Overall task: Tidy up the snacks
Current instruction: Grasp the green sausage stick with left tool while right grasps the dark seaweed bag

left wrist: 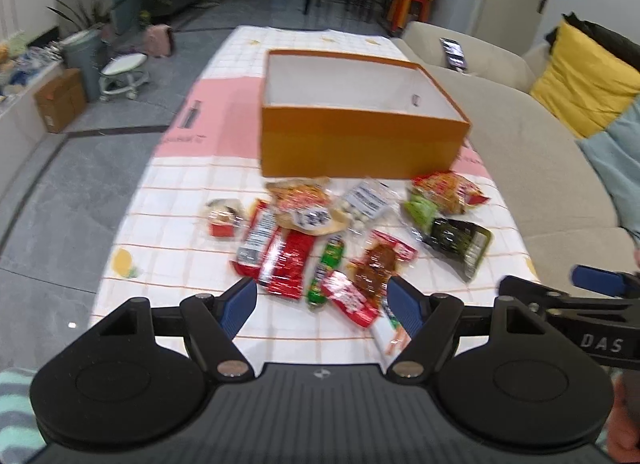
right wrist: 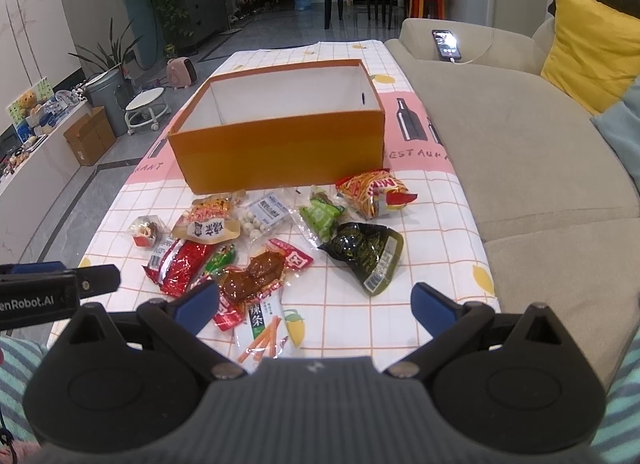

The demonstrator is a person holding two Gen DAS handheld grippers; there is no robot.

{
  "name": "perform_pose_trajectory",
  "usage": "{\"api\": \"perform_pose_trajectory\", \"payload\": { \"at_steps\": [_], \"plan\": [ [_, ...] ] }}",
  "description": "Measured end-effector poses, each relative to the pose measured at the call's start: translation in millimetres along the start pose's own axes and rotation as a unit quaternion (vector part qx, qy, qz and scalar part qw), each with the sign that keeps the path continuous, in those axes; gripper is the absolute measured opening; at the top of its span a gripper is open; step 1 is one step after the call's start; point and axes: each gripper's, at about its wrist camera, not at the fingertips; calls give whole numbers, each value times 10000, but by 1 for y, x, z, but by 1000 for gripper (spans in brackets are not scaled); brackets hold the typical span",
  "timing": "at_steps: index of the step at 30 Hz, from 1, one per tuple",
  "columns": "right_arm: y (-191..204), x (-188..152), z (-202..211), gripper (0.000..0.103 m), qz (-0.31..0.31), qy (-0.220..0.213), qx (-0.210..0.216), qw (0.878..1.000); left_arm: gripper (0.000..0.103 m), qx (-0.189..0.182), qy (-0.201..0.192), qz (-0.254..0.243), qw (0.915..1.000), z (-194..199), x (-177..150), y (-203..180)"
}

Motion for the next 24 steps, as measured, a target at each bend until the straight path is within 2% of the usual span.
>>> {"api": "perform_pose_trajectory", "payload": {
  "at_steps": [1,3,5,7,9,10,13,16,20,21,24],
  "plan": [
    [-1,-1,-3,97,9,18,50,10000,86,-119,65,20,9999,-4,0,1],
    [-3,-3,-10,88,-1,151,149,9998,71,-313,163,57,9994,-10,0,1],
    [-5,-3,-20,79,46,270,132,9995,65,-471,288,56,9985,-20,1,1],
    [-7,-3,-31,76,102,345,131,9993,65,-551,363,50,9978,-30,4,1],
    [-8,-1,-43,76,137,281,124,9994,79,-517,402,59,9978,-40,6,2],
    [-8,1,-50,76,184,123,101,9997,79,-496,422,31,9979,-47,8,3],
    [-10,8,-71,76,469,190,-27,9987,79,-560,475,-72,9973,-69,14,6],
    [-13,17,-94,76,841,290,-61,9960,77,-446,658,-63,9968,-92,19,12],
    [-11,27,-126,76,1243,261,-64,9919,67,-455,891,2,9950,-123,23,19],
    [-10,28,-132,76,1266,269,-12,9916,62,-446,950,32,9945,-129,24,20],
    [-10,31,-150,74,1339,299,63,9905,59,-404,1073,78,9934,-144,28,22]
  ]
}}
Point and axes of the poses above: each gripper's, at about its wrist camera, not at the fingertips, and z roughly against the way its jaws point, y to its left, x to its top, and after that the axes turned 6 degrees about -x, right-handed
